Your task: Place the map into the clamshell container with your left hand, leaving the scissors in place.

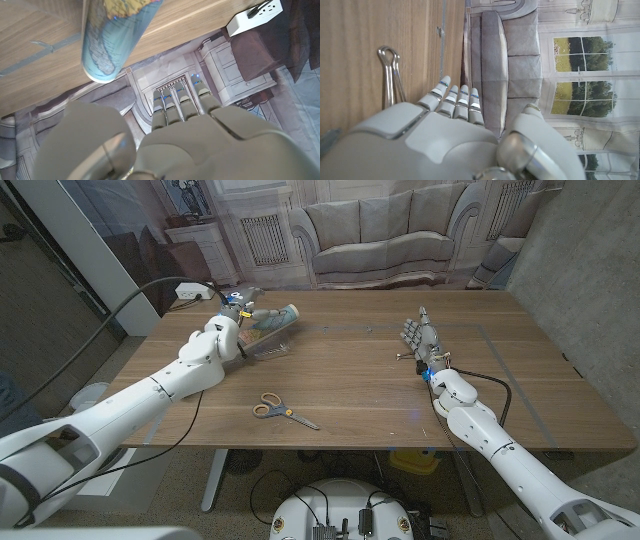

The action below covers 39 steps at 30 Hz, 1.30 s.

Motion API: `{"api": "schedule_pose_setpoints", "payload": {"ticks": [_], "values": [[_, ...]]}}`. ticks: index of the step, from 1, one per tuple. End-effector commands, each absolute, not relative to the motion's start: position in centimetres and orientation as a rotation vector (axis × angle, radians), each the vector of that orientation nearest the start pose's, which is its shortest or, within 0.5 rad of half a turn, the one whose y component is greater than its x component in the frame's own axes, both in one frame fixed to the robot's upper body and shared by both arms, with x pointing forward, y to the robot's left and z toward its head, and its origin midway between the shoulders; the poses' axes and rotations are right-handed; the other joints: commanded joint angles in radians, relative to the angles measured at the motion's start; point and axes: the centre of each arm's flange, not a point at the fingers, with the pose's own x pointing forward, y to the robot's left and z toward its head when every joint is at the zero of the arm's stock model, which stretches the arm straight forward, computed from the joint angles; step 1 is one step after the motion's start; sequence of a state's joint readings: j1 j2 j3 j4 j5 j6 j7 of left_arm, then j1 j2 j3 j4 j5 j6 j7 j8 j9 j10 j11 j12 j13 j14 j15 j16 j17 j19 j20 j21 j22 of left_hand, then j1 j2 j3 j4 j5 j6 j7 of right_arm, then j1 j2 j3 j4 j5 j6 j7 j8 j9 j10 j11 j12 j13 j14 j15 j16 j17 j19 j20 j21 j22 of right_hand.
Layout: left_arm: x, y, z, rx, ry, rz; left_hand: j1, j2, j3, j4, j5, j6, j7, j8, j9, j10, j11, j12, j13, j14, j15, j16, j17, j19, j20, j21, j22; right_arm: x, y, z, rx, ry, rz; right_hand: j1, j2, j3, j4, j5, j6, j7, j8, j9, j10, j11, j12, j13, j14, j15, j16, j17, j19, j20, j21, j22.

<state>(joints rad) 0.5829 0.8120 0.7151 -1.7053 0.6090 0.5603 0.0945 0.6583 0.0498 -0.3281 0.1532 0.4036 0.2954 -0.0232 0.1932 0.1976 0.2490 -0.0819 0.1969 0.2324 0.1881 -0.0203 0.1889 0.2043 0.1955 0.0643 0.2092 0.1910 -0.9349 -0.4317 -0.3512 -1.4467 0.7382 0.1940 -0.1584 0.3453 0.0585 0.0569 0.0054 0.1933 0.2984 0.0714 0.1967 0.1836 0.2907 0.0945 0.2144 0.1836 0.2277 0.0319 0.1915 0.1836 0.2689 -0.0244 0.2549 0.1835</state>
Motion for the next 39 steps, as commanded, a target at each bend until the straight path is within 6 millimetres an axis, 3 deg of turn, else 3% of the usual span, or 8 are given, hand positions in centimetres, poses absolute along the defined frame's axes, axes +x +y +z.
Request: {"api": "schedule_pose_setpoints", "payload": {"ticks": [1, 39], "values": [[61.6, 28.2, 9.7, 1.474, -0.486, 0.445, -0.003, -0.002, -0.003, -0.008, 0.006, 0.000, -0.004, 0.005, 0.002, -0.005, -0.002, 0.005, -0.001, -0.003, 0.002, 0.004, 0.003, -0.008, 0.003, 0.000, 0.000, 63.7, -25.3, -4.8, 0.251, -0.517, 0.132, -0.001, 0.007, 0.000, -0.006, 0.002, 0.001, -0.004, -0.002, 0.005, 0.012, 0.001, 0.002, 0.005, 0.007, 0.001, -0.001, 0.003, 0.007, 0.000, -0.001, 0.003], [58.3, 27.9, 13.1, 1.452, -0.568, 0.517, -0.004, -0.001, 0.000, -0.012, 0.014, 0.001, -0.007, 0.009, 0.002, -0.009, -0.008, 0.008, -0.003, -0.003, 0.004, 0.007, 0.001, -0.013, 0.003, 0.000, 0.000, 62.4, -25.4, -4.2, 0.205, -0.551, 0.120, -0.002, 0.008, -0.002, -0.008, 0.001, 0.000, -0.002, -0.002, 0.005, 0.014, 0.000, 0.002, 0.006, 0.007, 0.003, -0.001, 0.003, 0.010, 0.001, -0.008, 0.003]]}}
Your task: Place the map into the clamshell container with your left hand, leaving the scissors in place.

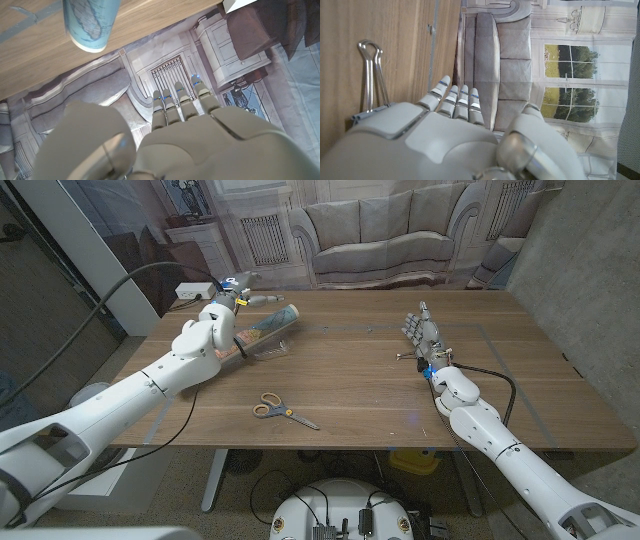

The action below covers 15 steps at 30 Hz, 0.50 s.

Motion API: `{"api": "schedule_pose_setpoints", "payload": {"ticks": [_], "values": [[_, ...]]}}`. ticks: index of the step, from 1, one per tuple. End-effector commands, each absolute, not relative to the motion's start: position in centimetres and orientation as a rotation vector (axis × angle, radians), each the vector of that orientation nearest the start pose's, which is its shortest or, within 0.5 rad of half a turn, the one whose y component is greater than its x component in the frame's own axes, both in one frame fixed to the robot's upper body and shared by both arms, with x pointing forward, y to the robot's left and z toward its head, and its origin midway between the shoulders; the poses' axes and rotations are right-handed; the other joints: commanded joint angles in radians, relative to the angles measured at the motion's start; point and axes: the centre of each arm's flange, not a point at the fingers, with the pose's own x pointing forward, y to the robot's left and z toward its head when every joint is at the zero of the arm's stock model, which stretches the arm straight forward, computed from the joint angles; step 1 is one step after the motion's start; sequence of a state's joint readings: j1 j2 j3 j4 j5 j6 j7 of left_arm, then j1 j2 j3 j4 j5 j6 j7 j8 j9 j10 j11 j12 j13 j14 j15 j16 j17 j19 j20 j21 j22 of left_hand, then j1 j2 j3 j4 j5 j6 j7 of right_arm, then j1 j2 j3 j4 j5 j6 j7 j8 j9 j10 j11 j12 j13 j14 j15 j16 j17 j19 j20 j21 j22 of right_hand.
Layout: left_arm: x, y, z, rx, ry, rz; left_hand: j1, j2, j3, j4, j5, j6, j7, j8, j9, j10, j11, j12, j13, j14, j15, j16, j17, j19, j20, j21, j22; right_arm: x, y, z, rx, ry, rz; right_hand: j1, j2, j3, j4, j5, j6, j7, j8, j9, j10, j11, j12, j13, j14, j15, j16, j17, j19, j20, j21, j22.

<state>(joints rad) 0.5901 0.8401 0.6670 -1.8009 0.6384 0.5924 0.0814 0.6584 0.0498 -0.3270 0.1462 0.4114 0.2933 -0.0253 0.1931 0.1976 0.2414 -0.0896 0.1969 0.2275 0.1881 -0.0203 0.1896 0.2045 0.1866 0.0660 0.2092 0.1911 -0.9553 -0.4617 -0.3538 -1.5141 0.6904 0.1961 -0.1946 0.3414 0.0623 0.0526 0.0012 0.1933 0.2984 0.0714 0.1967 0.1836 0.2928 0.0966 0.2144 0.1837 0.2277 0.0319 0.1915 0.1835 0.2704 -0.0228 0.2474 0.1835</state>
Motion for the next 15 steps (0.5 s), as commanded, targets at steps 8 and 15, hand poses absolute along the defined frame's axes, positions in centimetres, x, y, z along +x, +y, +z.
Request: {"api": "schedule_pose_setpoints", "payload": {"ticks": [8, 15], "values": [[57.68, 28.15, 13.19, 1.434, -0.573, 0.534, -0.005, -0.001, -0.001, -0.006, 0.007, 0.004, -0.004, 0.010, 0.002, -0.002, 0.002, 0.009, 0.002, -0.003, 0.003, 0.007, 0.000, -0.005, 0.001, 0.000, 0.000, 62.03, -25.61, -4.47, 0.204, -0.549, 0.113, 0.002, 0.004, 0.002, -0.004, 0.001, 0.000, -0.003, -0.002, 0.005, 0.011, -0.002, 0.002, 0.005, 0.007, 0.005, -0.001, 0.003, 0.009, -0.001, -0.002, 0.003], [57.42, 28.16, 13.19, 1.416, -0.585, 0.539, -0.005, -0.001, -0.001, -0.006, 0.008, 0.005, -0.004, 0.010, 0.002, -0.001, 0.003, 0.009, 0.001, -0.003, 0.003, 0.007, 0.000, -0.006, 0.000, -0.001, 0.000, 61.80, -25.83, -4.68, 0.206, -0.541, 0.108, 0.002, 0.005, 0.002, -0.005, 0.001, 0.000, -0.004, -0.002, 0.005, 0.011, -0.002, 0.002, 0.005, 0.007, 0.003, -0.001, 0.003, 0.010, -0.001, -0.003, 0.003]]}}
